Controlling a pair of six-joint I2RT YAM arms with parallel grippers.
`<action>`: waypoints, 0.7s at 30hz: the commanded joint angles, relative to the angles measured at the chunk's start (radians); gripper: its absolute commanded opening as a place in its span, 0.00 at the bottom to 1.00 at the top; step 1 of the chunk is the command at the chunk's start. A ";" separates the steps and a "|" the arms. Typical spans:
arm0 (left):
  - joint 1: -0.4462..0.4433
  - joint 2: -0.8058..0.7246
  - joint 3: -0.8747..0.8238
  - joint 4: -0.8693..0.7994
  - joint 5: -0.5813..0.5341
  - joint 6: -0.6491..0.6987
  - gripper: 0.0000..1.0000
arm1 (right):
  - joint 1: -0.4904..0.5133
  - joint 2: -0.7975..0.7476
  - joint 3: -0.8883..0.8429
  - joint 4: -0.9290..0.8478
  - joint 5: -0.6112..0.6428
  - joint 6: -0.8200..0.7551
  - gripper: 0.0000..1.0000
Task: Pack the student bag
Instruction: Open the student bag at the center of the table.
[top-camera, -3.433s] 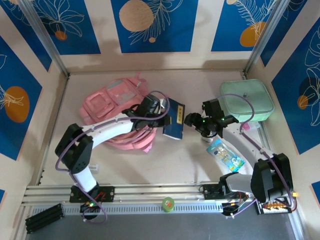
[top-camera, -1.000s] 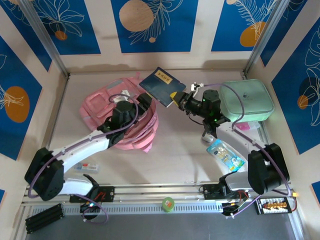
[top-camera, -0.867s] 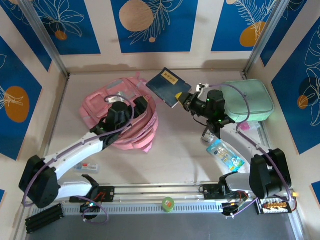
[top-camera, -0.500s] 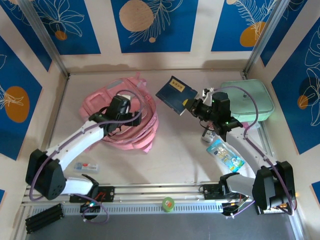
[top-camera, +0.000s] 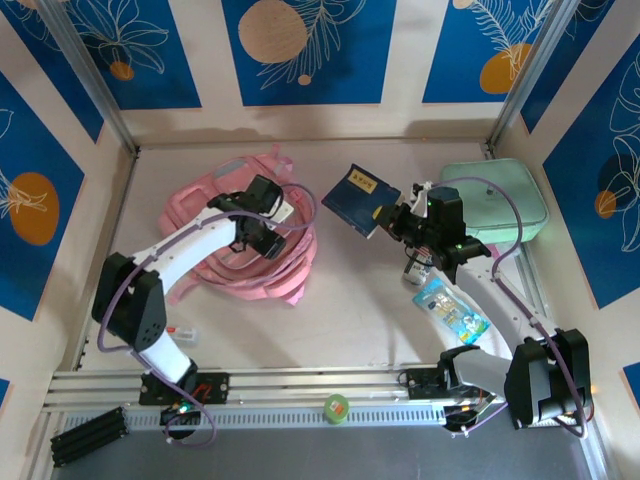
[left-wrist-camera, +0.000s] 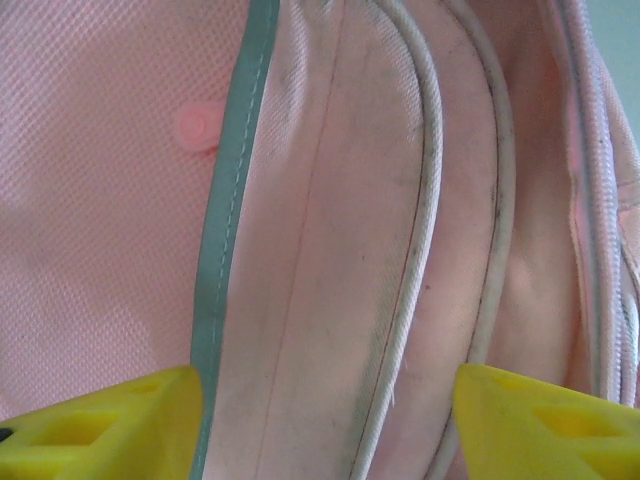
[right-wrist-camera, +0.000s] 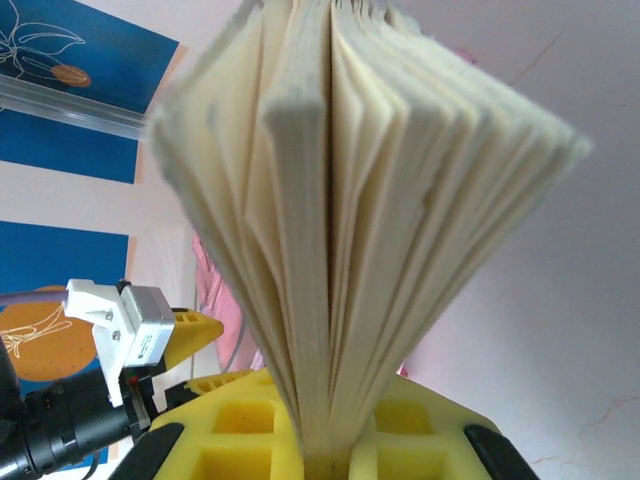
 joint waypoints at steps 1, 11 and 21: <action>0.001 0.039 0.056 -0.067 0.016 0.077 0.63 | -0.007 -0.042 0.011 0.012 0.008 -0.024 0.03; -0.032 0.144 0.140 -0.120 -0.069 0.091 0.50 | -0.038 -0.051 -0.012 0.029 -0.016 -0.019 0.04; -0.066 0.222 0.189 -0.176 -0.187 0.085 0.48 | -0.051 -0.052 -0.035 0.047 -0.041 -0.010 0.04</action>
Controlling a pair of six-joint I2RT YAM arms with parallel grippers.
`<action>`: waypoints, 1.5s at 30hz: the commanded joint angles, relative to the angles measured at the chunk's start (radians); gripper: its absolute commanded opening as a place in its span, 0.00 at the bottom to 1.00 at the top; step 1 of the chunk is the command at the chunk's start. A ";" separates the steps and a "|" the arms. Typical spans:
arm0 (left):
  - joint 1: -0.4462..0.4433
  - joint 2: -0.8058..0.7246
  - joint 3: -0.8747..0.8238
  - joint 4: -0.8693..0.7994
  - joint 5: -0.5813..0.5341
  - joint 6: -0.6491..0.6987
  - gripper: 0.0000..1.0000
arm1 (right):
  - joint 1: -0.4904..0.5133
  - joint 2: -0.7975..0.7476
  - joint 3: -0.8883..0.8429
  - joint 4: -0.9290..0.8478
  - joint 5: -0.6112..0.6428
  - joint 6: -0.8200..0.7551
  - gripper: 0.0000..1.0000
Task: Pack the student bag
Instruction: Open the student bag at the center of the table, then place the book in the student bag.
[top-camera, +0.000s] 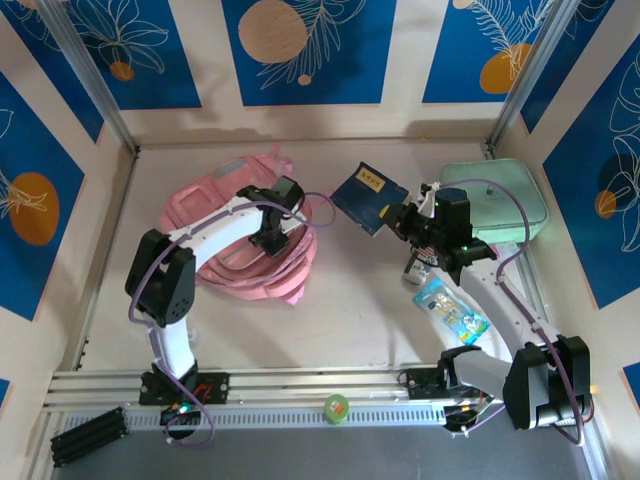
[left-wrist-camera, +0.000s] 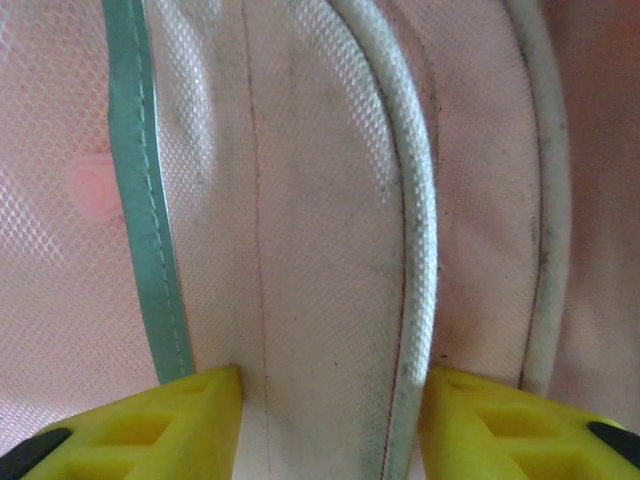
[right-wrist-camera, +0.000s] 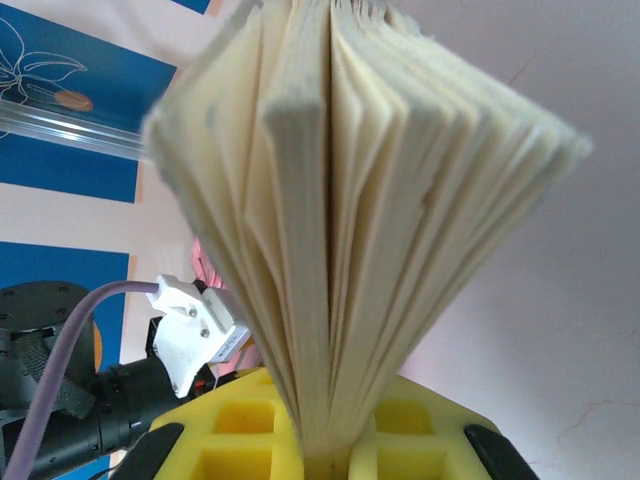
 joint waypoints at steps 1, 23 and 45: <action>-0.010 0.018 0.039 -0.051 -0.076 0.005 0.45 | -0.008 -0.026 -0.021 0.049 -0.031 -0.009 0.03; -0.043 -0.370 -0.047 0.373 -0.234 -0.044 0.03 | -0.031 -0.047 -0.056 0.050 -0.076 -0.010 0.05; -0.043 -0.315 0.015 0.482 -0.131 -0.197 0.01 | 0.230 0.113 -0.047 0.172 -0.132 0.157 0.05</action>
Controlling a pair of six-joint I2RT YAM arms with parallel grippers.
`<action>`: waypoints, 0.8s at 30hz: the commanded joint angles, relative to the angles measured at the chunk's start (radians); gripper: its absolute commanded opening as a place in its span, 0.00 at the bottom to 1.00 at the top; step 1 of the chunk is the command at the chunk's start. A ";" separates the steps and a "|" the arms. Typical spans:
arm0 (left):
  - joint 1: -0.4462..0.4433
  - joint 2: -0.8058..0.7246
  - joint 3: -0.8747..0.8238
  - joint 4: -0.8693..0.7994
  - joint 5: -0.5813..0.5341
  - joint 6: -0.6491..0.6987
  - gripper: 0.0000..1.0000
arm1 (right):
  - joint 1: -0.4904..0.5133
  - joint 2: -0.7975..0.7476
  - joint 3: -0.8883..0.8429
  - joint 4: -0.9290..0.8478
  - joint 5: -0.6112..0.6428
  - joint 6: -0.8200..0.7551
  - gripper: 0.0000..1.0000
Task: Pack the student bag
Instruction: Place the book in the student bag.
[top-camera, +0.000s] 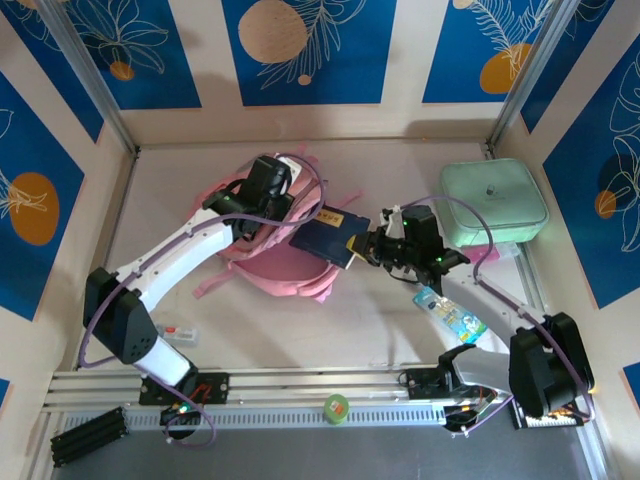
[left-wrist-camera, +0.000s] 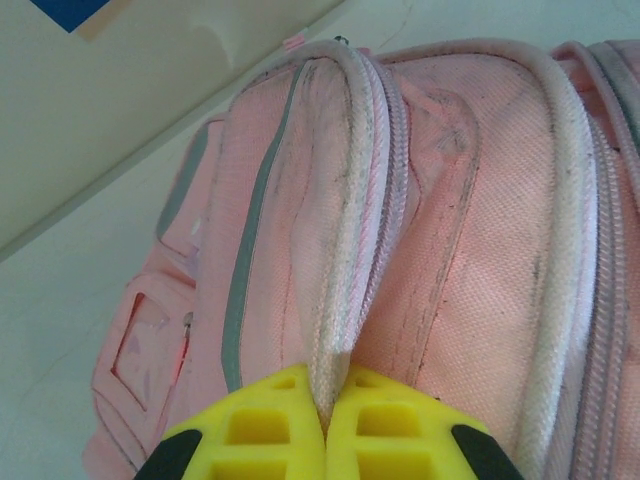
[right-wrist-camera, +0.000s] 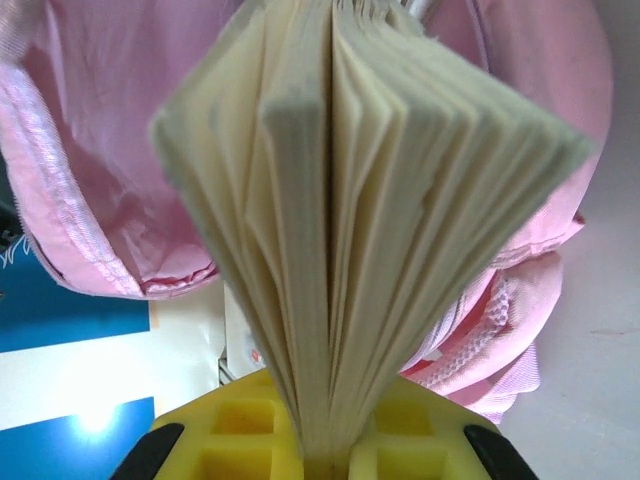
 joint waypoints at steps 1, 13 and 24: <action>-0.004 -0.017 0.064 0.108 0.012 -0.036 0.01 | 0.029 0.051 0.072 0.077 0.009 0.065 0.05; -0.003 -0.022 0.094 0.071 0.057 -0.079 0.01 | 0.081 0.399 0.395 0.140 0.030 0.135 0.05; -0.004 0.030 0.162 0.028 0.102 -0.119 0.02 | 0.126 0.708 0.545 0.066 0.156 0.260 0.03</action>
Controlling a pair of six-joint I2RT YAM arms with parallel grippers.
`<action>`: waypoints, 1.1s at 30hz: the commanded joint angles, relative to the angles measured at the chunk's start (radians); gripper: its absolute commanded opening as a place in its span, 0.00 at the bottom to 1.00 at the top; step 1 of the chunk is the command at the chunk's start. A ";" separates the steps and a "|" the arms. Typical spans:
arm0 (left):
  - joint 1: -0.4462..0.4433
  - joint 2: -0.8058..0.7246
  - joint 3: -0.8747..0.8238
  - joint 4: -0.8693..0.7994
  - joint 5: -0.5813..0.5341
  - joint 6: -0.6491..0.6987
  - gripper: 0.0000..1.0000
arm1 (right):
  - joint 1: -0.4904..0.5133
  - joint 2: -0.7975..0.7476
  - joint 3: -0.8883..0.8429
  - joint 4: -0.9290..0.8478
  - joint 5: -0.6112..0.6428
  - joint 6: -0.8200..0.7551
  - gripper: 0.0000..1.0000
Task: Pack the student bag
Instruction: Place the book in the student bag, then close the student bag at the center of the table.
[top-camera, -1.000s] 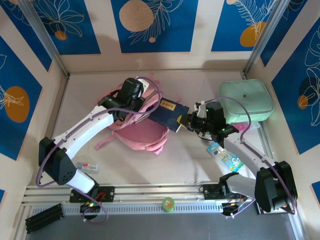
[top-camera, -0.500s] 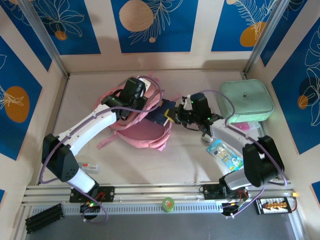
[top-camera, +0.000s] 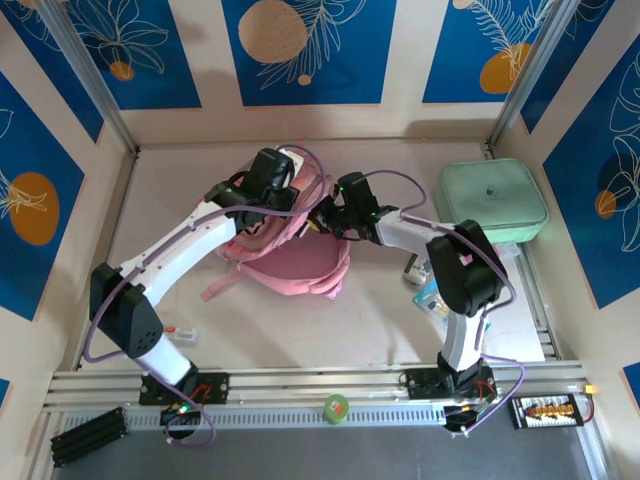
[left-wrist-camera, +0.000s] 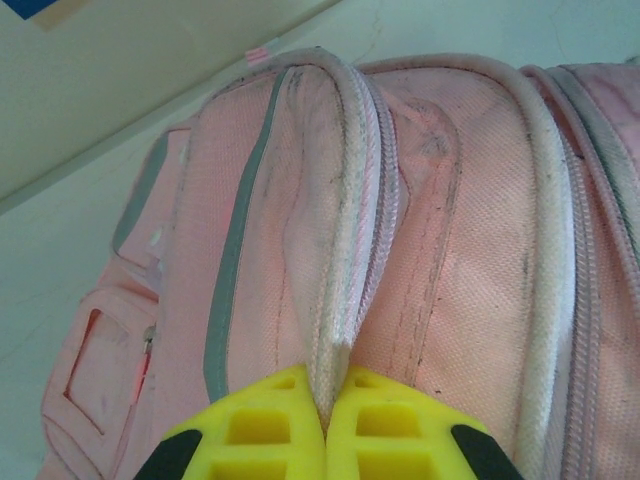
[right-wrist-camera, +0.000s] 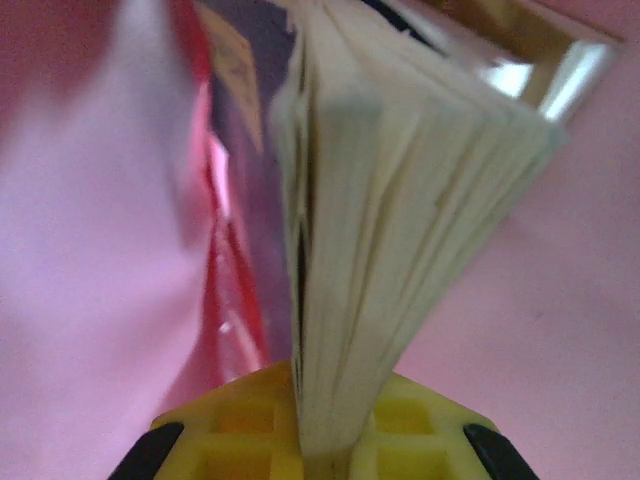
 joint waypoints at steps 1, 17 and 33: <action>-0.005 -0.014 0.071 0.085 0.032 -0.026 0.02 | 0.000 0.044 0.026 -0.004 0.022 0.067 0.04; -0.003 0.003 0.118 0.046 0.020 -0.045 0.03 | 0.002 0.212 0.207 0.135 -0.153 0.189 0.20; 0.013 0.041 0.128 0.045 0.120 -0.096 0.07 | -0.085 -0.204 -0.116 -0.085 -0.122 -0.025 0.61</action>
